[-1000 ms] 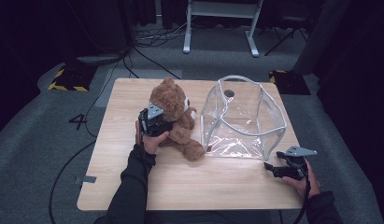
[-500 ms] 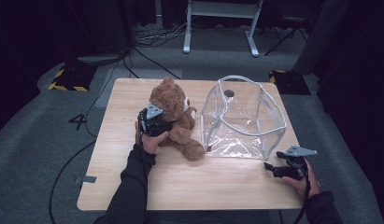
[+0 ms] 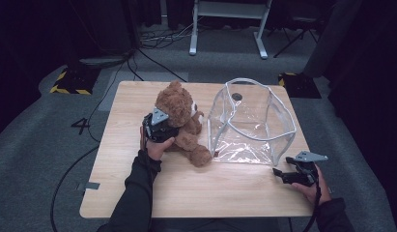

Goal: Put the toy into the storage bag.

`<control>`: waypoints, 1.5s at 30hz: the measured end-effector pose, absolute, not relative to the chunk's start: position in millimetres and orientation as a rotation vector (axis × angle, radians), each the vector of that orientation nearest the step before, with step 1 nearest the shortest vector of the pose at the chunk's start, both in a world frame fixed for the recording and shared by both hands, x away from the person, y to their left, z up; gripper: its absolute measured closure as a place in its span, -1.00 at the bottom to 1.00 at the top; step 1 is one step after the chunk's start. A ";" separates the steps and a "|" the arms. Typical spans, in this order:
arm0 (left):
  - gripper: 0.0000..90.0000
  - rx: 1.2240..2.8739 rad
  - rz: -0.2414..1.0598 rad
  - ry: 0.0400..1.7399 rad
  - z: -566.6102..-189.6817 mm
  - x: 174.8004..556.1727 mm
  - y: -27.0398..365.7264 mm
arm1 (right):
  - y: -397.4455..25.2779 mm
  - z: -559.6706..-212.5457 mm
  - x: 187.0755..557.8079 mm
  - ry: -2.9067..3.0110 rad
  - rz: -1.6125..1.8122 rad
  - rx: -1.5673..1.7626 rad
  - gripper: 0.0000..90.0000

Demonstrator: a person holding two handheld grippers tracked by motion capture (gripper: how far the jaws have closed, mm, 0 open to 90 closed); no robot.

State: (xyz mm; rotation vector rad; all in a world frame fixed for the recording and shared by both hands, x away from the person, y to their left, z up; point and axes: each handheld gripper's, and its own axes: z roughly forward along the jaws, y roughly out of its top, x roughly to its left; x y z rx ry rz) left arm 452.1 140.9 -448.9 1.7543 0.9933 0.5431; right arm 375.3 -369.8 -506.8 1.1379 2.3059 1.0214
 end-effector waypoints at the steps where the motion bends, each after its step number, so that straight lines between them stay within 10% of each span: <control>1: 0.13 1.752 0.539 0.992 -448.2 451.4 141.8 | -369.8 -506.8 375.3 2.306 1.022 1.138 -0.57; 45: 0.16 1.619 0.719 0.797 -311.5 452.1 117.9 | -369.7 -506.7 374.7 2.305 1.021 1.137 -0.56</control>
